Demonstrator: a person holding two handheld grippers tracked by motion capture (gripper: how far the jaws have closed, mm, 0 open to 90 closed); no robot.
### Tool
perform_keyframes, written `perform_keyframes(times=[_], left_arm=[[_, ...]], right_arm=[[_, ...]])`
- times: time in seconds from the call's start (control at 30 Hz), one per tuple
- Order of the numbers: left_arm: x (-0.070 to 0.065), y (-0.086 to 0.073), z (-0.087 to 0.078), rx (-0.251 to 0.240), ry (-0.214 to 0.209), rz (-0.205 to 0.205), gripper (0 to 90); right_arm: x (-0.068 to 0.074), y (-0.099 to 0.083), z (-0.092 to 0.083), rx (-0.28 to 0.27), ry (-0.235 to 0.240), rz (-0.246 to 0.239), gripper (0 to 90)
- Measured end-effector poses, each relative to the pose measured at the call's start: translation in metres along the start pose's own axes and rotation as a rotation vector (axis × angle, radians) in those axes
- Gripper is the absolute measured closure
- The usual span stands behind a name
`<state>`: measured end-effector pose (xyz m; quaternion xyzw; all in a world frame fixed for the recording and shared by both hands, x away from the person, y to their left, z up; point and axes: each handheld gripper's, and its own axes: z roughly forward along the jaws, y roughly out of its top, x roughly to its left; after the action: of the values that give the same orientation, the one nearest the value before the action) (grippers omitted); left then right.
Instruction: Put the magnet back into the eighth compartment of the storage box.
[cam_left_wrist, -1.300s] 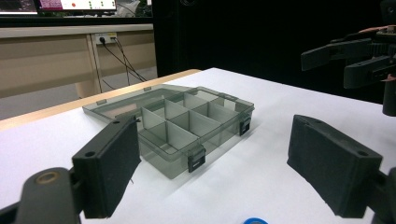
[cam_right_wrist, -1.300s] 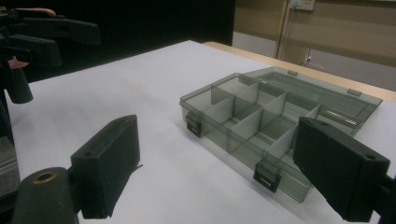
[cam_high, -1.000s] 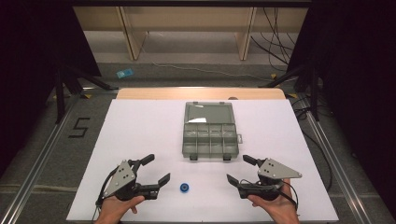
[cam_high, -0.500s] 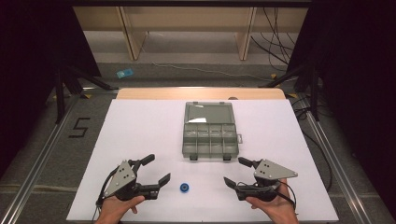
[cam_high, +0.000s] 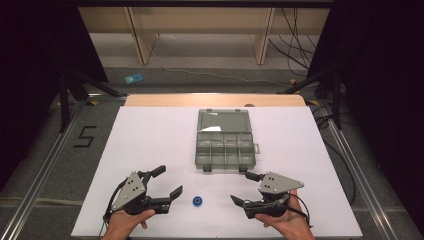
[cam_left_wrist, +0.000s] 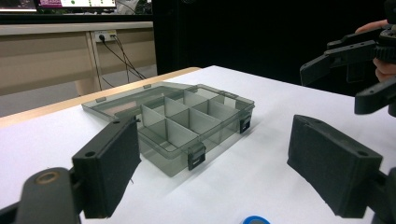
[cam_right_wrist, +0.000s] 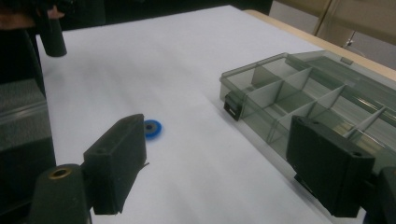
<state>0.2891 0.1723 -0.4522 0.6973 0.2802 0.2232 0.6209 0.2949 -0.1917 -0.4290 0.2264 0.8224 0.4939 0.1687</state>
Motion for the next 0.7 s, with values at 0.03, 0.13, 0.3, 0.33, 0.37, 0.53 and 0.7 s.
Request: perform_keyframes(times=[0.03, 0.13, 0.3, 0.33, 0.37, 0.53, 0.7], left_arm=[[0.000, 0.000, 0.000, 0.000, 0.000, -0.001, 16.5], [0.000, 0.000, 0.000, -0.001, 0.000, -0.001, 16.5], [0.000, 0.000, 0.000, 0.000, 0.000, 0.000, 16.5], [0.000, 0.000, 0.000, 0.000, 0.001, -0.001, 16.5], [0.000, 0.000, 0.000, 0.000, 0.001, -0.001, 16.5], [0.000, 0.000, 0.000, -0.001, 0.000, 0.000, 16.5], [0.000, 0.000, 0.000, -0.001, 0.001, 0.001, 16.5]], right_arm=[[0.001, 0.002, 0.003, 0.015, 0.010, -0.007, 21.3], [0.004, 0.003, 0.007, 0.025, 0.027, -0.016, 21.7], [0.006, 0.006, 0.012, 0.063, 0.054, -0.030, 21.8], [0.007, 0.006, 0.014, 0.066, 0.055, -0.036, 22.0], [0.009, 0.007, 0.017, 0.087, 0.067, -0.040, 22.3], [0.012, 0.009, 0.021, 0.115, 0.092, -0.058, 22.5], [0.015, 0.010, 0.027, 0.137, 0.110, -0.068, 23.2]])
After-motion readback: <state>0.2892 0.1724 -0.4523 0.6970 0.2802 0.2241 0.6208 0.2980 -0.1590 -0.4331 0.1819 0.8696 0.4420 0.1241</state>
